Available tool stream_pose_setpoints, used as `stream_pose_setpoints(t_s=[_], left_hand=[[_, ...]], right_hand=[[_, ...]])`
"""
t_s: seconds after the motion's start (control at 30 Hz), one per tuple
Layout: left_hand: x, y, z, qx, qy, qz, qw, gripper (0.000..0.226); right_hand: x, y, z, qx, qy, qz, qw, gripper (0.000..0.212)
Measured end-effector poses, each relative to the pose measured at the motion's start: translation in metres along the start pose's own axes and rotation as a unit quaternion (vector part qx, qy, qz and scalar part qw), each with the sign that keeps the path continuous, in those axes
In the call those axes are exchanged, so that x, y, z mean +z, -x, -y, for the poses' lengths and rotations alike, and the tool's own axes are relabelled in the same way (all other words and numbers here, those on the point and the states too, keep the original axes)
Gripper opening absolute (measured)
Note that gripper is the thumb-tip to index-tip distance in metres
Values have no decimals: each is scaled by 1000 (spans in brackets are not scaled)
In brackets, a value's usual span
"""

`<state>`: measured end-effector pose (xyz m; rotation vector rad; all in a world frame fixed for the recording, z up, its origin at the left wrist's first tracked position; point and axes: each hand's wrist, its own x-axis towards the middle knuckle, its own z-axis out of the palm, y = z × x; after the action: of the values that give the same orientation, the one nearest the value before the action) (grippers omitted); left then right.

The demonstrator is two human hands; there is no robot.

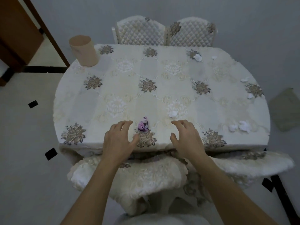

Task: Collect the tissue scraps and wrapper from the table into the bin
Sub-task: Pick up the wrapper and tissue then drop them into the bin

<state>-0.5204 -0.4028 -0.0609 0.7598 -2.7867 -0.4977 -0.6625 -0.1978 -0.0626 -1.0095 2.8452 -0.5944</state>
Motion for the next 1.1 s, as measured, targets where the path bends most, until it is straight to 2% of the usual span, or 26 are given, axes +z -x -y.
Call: stream_pose_setpoints(t_s=[0.37,0.47,0.63,0.77,0.87,1.0,1.1], left_hand=[[60,-61,12,-68,50,80,993,45],[85,-74,15,-131,81,121,981,50],[124,-89,15,-219,98,135,961,55],[145,-94,13,-231,96,125,960,52],[154,-96,10,-230,97,112,962,50],[163,-97,5,-213,94,83,969,43],[167,-96,2,-197,100,73,973,28]], right_hand=[[20,-65,-65,51,-32,30,998,41],[28,-88,-84,75,-44,53,995,41],[53,-123,-113,83,-40,118,989,49],[73,-149,-120,86,-60,172,979,63],[86,-162,-121,84,-64,191,976,65],[96,-168,-120,82,-55,195,976,50],[101,-166,-120,80,-46,182,979,39]])
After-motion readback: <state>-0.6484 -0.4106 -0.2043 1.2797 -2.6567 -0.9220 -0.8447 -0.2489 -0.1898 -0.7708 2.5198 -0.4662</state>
